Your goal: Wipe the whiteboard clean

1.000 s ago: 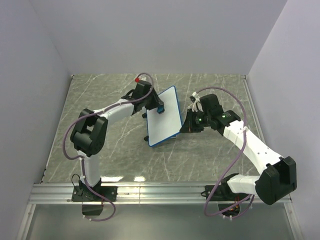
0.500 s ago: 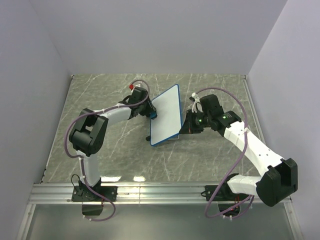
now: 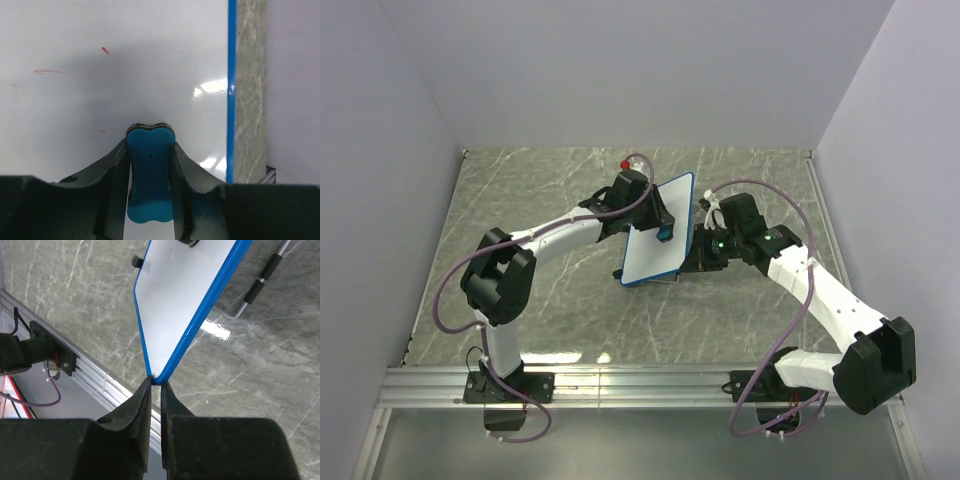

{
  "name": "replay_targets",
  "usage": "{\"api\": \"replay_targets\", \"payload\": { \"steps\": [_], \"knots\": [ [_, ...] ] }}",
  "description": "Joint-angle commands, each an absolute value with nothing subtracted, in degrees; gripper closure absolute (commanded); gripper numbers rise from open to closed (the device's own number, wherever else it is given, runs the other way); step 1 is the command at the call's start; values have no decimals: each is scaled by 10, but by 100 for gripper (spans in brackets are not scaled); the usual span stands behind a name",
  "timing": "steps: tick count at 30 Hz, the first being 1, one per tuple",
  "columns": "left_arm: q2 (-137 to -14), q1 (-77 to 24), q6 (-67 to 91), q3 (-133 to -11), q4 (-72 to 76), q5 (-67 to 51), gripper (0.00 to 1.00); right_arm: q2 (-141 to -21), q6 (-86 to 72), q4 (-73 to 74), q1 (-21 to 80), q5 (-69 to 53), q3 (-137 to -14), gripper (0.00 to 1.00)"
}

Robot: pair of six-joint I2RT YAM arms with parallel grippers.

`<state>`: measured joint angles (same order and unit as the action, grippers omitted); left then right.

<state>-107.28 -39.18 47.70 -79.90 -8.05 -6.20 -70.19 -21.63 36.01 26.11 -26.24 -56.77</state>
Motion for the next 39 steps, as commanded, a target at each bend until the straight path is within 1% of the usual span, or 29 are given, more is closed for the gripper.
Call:
{"api": "replay_targets", "payload": {
  "steps": [1, 7, 16, 21, 26, 27, 31, 33, 39],
  "knots": [
    [-1084, -416, 476, -811, -116, -135, 100, -685, -200, 294, 272, -285, -567, 100],
    [-1108, -406, 474, -808, -101, -160, 100, -679, -198, 296, 272, -280, -563, 100],
    [-1155, -331, 454, -736, -81, -157, 100, -666, -193, 308, 272, -273, -560, 100],
    [-1184, -311, 440, -751, -90, -159, 100, -657, -193, 311, 272, -277, -554, 100],
    [-1215, -310, 426, -848, -110, -195, 100, -657, -185, 316, 272, -275, -543, 100],
    [-1229, -310, 425, -866, -116, -223, 100, -659, -182, 317, 273, -274, -542, 100],
    [-1264, -314, 420, -990, -145, -278, 100, -662, -176, 321, 272, -272, -541, 100],
    [-1274, -316, 419, -1040, -160, -286, 100, -664, -173, 323, 273, -270, -540, 100],
    [-1268, -323, 432, -1108, -170, -297, 100, -668, -170, 325, 272, -265, -538, 100]
  ]
}}
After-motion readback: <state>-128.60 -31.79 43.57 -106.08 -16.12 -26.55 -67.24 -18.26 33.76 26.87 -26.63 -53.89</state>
